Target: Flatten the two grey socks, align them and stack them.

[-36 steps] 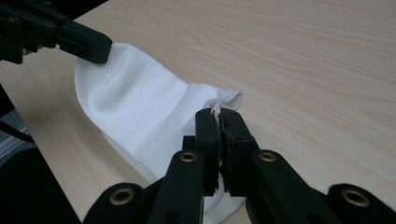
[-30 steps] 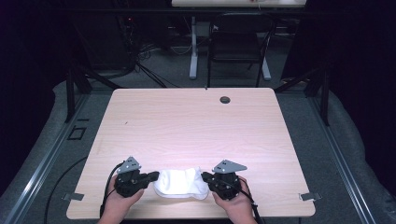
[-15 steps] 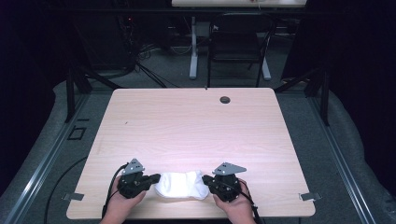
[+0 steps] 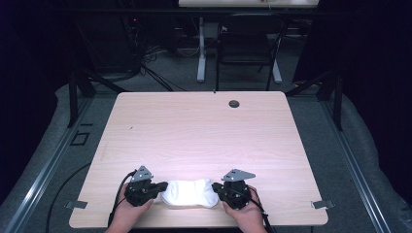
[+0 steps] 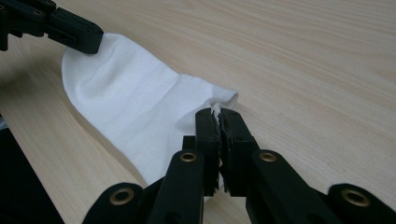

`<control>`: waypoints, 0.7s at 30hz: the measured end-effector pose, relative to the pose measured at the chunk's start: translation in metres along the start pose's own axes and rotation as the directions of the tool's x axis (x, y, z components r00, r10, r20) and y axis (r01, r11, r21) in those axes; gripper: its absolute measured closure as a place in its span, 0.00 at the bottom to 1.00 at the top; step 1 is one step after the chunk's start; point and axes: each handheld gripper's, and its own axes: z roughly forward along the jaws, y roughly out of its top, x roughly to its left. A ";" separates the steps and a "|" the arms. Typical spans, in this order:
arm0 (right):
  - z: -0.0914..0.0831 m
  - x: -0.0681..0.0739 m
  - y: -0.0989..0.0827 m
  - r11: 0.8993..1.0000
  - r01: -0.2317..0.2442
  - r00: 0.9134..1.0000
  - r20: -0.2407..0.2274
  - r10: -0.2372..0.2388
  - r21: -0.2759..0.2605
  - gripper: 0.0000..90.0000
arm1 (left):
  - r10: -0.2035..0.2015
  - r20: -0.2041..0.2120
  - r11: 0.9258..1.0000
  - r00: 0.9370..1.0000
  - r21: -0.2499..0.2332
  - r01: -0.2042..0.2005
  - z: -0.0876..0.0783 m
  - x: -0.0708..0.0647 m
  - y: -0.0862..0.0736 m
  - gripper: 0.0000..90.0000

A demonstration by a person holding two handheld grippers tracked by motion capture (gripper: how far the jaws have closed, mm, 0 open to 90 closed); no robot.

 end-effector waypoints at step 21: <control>0.001 -0.003 0.000 0.999 0.000 1.000 0.019 0.001 -0.033 0.82 | 0.030 -0.014 0.999 0.999 -0.043 -0.030 -0.004 -0.001 0.002 0.80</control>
